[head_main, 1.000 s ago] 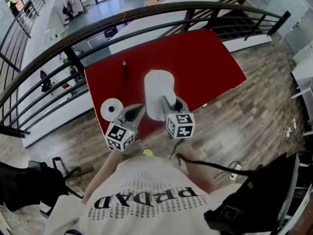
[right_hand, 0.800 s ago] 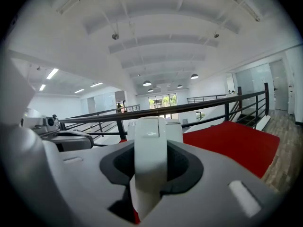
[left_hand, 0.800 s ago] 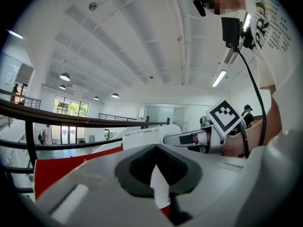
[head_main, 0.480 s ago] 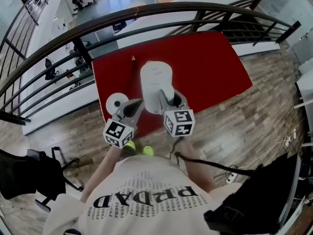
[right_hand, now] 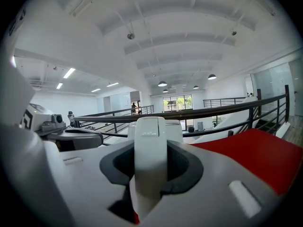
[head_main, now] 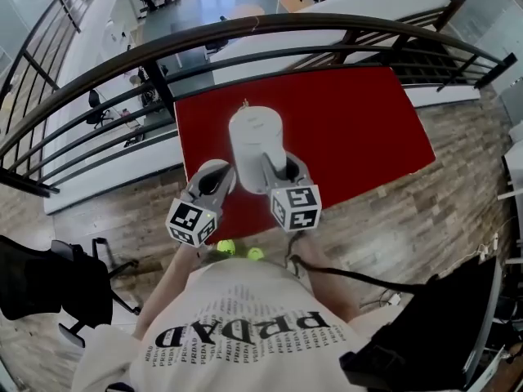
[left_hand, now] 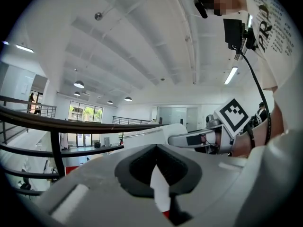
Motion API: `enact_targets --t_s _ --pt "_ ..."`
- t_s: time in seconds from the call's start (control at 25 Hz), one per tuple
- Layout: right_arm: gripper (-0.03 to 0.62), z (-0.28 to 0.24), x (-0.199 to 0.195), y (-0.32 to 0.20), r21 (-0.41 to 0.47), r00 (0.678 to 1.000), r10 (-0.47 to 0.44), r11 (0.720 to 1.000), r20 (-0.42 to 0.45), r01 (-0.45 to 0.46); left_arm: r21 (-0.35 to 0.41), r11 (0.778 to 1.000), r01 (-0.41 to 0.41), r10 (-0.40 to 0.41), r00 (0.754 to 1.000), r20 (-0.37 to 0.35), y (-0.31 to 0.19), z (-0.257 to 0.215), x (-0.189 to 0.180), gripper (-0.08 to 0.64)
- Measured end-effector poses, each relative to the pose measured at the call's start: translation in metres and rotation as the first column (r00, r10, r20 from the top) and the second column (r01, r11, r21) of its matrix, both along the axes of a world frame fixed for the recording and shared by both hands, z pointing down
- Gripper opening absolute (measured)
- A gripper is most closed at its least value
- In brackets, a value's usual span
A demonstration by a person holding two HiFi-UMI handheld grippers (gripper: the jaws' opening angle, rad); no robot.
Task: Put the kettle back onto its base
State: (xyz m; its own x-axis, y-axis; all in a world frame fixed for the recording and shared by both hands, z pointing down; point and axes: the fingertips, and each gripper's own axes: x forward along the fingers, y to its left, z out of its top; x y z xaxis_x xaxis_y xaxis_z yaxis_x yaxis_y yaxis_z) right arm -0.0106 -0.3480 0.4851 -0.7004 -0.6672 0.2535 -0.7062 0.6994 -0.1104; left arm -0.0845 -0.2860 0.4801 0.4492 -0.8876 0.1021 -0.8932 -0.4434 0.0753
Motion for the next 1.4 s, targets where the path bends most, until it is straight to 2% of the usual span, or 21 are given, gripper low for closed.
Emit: enact_targets --t_s 0.24,0.6,1.0,1.4 --pt "0.126 -0.001 -0.047 0.006 -0.007 0.998 -0.064 0.998 0.011 0.064 -0.003 0.997 0.075 -0.075 0.997 0.006 0.005 -0.005 -0.053 0.006" --pt "0.126 0.003 -0.107 0.010 0.000 0.993 -0.117 0.993 0.028 0.117 -0.016 0.990 0.141 -0.141 0.990 -0.005 0.020 0.001 -0.111 0.006" --pt "0.127 0.024 -0.139 0.023 -0.019 0.988 -0.149 0.989 0.035 0.149 -0.024 0.988 0.152 -0.152 0.988 -0.008 0.030 0.006 -0.139 0.006" --pt "0.127 0.036 -0.146 0.035 0.030 0.989 -0.137 0.990 0.049 0.135 -0.025 0.994 0.108 -0.109 0.994 -0.013 0.027 0.012 -0.143 0.006"
